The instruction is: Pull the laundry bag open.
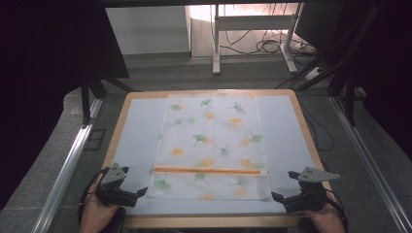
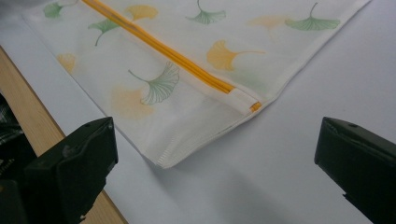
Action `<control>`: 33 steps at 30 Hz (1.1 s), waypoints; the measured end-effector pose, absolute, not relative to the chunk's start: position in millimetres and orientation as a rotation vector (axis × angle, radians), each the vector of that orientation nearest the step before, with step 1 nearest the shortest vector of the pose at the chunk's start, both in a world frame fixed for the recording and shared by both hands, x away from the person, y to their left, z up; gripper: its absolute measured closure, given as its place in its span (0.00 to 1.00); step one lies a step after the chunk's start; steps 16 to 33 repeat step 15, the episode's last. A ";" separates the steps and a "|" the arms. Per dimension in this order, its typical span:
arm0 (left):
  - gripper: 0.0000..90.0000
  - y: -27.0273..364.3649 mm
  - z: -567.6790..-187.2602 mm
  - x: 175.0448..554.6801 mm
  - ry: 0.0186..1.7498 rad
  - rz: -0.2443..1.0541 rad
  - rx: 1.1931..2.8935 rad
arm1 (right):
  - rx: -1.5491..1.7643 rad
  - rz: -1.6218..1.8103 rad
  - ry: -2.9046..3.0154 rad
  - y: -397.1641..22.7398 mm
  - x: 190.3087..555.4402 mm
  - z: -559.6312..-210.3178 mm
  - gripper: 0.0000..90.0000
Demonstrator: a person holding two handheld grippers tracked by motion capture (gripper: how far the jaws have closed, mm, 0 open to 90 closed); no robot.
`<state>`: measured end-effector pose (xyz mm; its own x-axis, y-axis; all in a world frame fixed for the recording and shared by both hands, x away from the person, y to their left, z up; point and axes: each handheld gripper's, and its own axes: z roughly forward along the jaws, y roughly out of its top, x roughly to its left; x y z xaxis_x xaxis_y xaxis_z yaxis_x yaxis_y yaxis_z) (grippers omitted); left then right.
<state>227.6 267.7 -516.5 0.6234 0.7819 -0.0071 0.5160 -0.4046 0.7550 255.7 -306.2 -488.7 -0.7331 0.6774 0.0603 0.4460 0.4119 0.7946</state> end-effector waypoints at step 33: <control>0.00 274.6 -521.2 225.3 1.051 0.415 2.085 | 1.033 1.232 2.405 -310.0 258.8 -490.0 0.00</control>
